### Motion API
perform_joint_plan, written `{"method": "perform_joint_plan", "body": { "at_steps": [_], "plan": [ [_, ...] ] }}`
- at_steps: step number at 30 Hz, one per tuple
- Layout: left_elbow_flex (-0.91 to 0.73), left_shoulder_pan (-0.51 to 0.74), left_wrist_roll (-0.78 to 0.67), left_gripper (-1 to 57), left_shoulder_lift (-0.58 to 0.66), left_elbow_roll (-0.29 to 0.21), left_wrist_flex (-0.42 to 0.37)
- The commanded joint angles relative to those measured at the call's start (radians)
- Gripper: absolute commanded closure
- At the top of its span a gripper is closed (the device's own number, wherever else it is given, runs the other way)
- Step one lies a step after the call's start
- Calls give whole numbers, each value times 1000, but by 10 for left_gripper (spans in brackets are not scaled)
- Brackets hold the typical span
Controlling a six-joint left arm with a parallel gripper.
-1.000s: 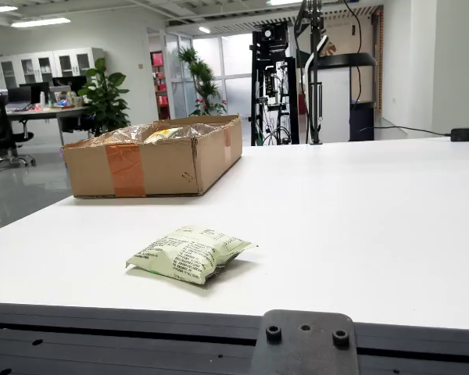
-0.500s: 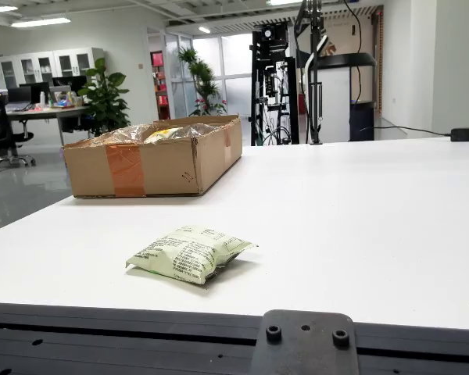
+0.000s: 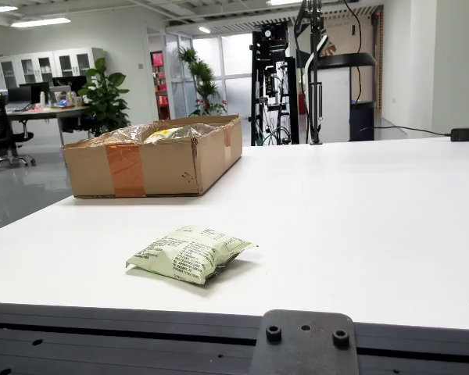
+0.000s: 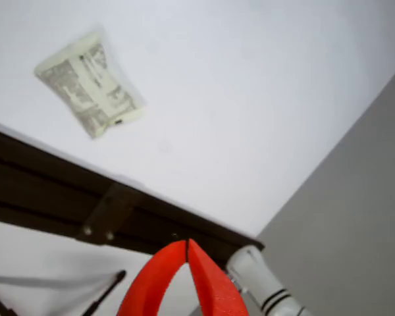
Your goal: Grasp a snack and put it in the bin.
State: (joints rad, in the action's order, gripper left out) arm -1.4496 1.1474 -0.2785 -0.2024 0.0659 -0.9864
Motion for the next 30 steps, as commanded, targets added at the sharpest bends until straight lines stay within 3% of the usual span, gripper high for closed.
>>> {"method": "perform_joint_plan", "body": {
  "at_steps": [1, 20, 30],
  "plan": [
    [0, 1, 1, 561, 0, 0, -1],
    [0, 7, -13, 559, 0, 0, 6],
    [-9, 1, -129, 404, -33, 0, -4]
  ]
}}
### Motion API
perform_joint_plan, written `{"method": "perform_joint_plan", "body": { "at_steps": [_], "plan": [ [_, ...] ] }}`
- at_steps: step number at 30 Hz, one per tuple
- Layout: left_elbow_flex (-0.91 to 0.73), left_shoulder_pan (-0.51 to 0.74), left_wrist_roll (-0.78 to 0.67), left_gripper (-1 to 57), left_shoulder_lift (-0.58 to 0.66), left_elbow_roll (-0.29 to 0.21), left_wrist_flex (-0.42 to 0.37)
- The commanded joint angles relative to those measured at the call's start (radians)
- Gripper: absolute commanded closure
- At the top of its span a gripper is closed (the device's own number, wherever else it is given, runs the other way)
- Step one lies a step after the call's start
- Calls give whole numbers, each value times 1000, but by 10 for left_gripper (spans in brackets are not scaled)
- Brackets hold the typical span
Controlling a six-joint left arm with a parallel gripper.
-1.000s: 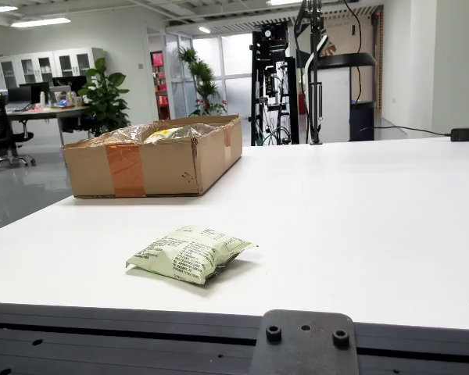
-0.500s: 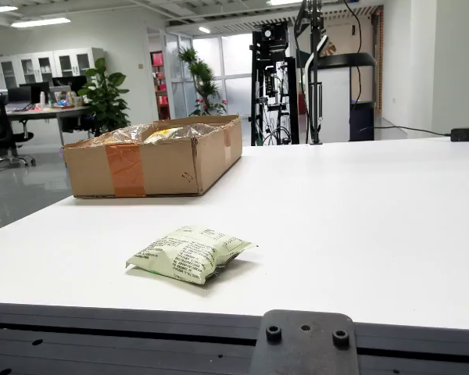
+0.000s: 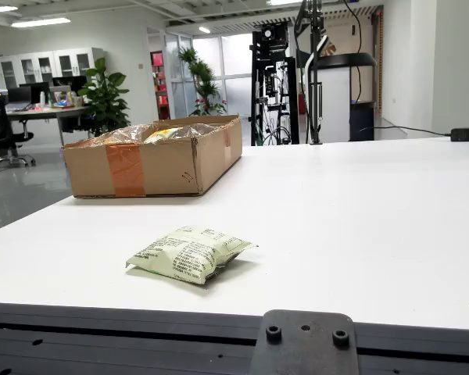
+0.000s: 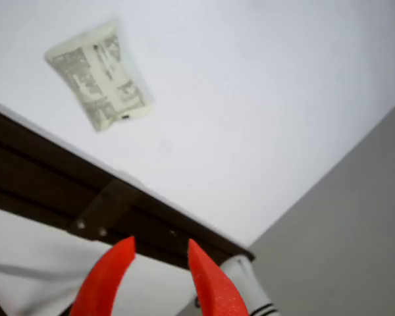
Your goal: Grasp a snack and put it in the bin.
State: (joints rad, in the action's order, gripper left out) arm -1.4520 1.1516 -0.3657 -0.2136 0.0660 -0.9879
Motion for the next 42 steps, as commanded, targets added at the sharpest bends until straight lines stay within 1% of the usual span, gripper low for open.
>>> {"method": "perform_joint_plan", "body": {
  "at_steps": [1, 7, 12, 20, 23, 31, 38, 42],
  "plan": [
    [-9, -3, -55, 383, -32, 0, -4],
    [-17, 1, -131, 274, -100, 4, 3],
    [-19, -4, -197, 208, -155, 5, 29],
    [-22, -31, -311, 162, -249, 6, 96],
    [-22, -39, -364, 152, -294, 15, 120],
    [-22, -53, -476, 125, -375, 98, 175],
    [-22, -66, -501, 70, -420, 163, 219],
    [-22, -67, -504, 52, -465, 186, 237]
  ]
}}
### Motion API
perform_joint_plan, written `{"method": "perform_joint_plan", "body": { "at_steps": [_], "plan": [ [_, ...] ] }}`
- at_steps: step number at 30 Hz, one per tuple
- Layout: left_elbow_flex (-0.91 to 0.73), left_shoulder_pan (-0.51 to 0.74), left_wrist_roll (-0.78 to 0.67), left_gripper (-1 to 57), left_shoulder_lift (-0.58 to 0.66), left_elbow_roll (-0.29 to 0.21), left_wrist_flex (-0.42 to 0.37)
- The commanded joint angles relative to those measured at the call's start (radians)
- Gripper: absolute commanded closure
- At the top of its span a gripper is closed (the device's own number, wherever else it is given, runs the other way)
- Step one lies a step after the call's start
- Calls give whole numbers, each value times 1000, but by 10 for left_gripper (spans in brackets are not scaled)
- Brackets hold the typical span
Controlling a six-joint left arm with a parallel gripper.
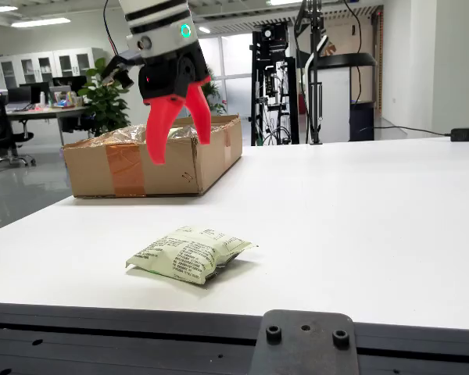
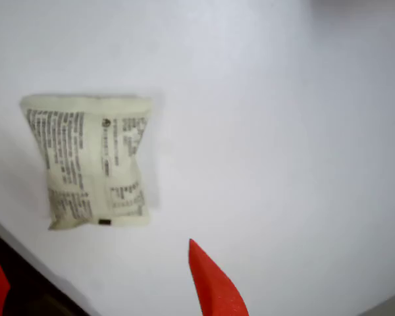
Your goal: Grasp a snack and put it in the bin.
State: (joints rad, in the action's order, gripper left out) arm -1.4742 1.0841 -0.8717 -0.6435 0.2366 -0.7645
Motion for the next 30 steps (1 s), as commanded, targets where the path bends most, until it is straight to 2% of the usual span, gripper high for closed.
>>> {"method": "perform_joint_plan", "body": {
  "at_steps": [1, 13, 30],
  "plan": [
    [0, 0, 1, 49, -48, 19, 21],
    [2, -10, -40, 35, -140, 31, 112],
    [11, 10, -116, 32, -239, 29, 164]
  ]
}}
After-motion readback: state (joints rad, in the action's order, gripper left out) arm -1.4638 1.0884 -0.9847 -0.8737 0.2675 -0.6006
